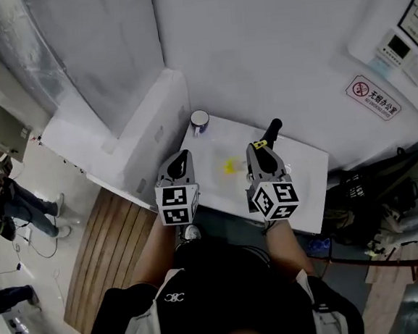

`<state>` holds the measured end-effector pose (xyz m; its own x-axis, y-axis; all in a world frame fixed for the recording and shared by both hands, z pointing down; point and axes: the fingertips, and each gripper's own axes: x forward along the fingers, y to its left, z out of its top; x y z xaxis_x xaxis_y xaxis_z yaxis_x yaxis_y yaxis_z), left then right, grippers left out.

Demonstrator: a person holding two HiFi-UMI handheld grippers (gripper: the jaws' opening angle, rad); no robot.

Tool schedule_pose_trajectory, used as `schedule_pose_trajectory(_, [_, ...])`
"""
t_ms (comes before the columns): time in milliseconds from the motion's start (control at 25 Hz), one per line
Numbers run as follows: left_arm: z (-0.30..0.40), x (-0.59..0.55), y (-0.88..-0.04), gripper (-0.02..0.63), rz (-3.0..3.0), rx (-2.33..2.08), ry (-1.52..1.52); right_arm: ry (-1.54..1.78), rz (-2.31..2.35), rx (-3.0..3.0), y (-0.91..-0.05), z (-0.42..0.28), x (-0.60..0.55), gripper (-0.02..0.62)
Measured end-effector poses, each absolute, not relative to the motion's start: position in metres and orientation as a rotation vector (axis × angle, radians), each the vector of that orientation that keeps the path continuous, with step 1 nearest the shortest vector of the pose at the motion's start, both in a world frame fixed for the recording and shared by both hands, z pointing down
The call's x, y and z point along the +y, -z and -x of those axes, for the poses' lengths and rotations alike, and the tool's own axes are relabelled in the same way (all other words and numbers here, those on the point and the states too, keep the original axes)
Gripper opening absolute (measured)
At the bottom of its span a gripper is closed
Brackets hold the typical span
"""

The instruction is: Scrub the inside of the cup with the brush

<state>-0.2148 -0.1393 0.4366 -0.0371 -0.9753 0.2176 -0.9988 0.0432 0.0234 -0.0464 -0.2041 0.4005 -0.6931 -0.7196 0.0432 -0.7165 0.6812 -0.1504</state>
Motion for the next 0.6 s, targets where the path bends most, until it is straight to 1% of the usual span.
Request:
schedule_pose_trajectory(240, [0.25,-0.196,-0.471,0.012,-2.128,-1.957,-0.24,0.264,1.382,2.803,-0.41,0.074,-0.241,0.055])
schedule_pose_trajectory(600, [0.27,-0.241,-0.523,0.012,-2.169,-1.78,-0.362,0.321,1.539,2.758,-0.431,0.088,-0.262,0.055])
